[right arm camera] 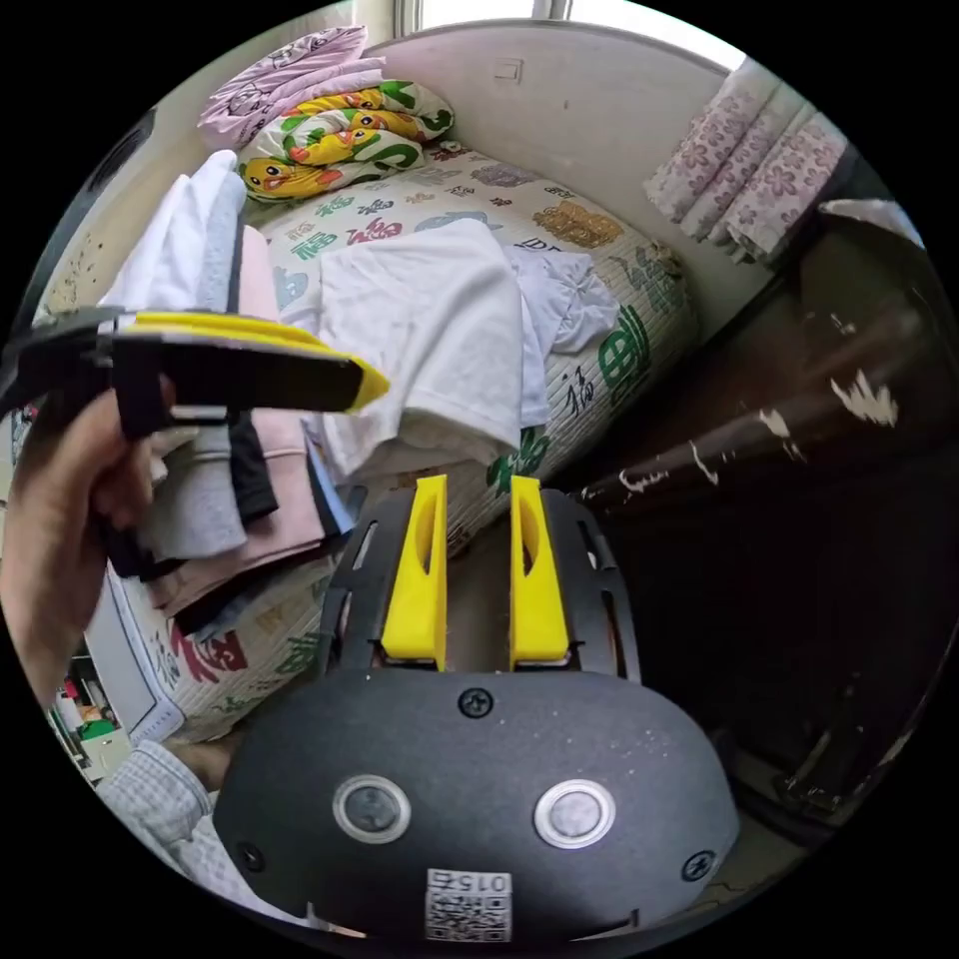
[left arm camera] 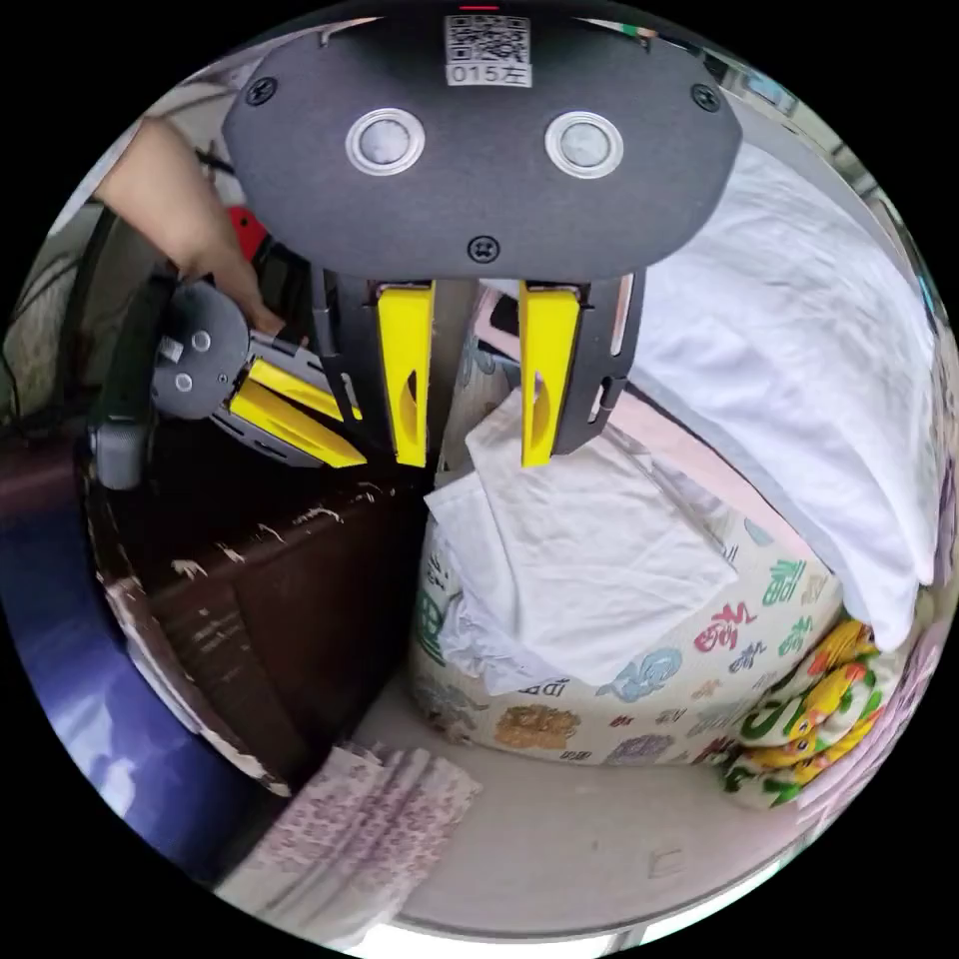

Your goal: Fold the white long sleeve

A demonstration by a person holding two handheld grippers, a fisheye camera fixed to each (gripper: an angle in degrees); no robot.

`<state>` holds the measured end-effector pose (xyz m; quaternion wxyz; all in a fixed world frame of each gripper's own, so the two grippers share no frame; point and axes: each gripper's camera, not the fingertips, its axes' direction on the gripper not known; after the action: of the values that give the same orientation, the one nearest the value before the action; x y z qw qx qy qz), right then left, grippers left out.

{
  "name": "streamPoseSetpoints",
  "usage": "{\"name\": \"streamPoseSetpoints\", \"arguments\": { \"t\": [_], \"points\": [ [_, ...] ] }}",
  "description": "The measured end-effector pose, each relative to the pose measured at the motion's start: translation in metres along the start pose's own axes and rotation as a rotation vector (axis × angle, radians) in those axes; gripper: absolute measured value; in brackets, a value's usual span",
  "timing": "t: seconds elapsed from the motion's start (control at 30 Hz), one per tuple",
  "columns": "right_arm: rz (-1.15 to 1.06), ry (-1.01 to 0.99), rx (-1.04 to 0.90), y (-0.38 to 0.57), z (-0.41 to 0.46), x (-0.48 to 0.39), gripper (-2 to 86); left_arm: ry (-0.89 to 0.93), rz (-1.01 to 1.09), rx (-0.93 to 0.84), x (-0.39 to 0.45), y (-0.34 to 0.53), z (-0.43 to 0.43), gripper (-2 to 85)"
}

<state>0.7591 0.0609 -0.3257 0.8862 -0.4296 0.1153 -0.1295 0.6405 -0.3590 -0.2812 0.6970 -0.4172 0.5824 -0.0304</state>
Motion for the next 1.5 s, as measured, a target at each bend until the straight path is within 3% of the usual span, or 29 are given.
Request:
{"name": "streamPoseSetpoints", "arguments": {
  "t": [0.17,0.37,0.47,0.73,0.93,1.17,1.3,1.5],
  "points": [
    [-0.028,-0.020,-0.035,-0.017,0.056,0.030,9.9,-0.068,-0.125,-0.177,-0.008,-0.005,0.070,12.1],
    [-0.062,-0.007,-0.107,-0.013,0.095,0.056,3.4,-0.041,-0.238,-0.152,-0.033,-0.007,0.068,6.1],
    [0.053,-0.044,0.034,0.000,0.056,0.080,1.1,0.063,-0.256,-0.060,-0.040,-0.004,0.036,1.3],
    [0.312,-0.358,0.604,0.057,-0.118,0.131,-0.6,0.335,-0.128,0.583,-0.057,0.041,-0.200,-0.4],
    [0.183,-0.465,0.881,0.087,-0.228,0.096,-0.6,0.548,-0.108,0.835,-0.142,0.127,-0.339,-0.6],
    [0.131,-0.772,1.328,0.153,-0.368,0.094,-0.7,0.690,-0.052,0.996,-0.224,0.264,-0.481,-0.7],
    [-0.028,-0.800,1.361,0.169,-0.474,0.042,-0.7,0.710,0.052,1.126,-0.250,0.361,-0.594,-0.7],
    [-0.154,-0.845,1.258,0.196,-0.614,-0.025,-0.7,0.693,0.167,1.139,-0.282,0.489,-0.750,-0.7]
  ]
}}
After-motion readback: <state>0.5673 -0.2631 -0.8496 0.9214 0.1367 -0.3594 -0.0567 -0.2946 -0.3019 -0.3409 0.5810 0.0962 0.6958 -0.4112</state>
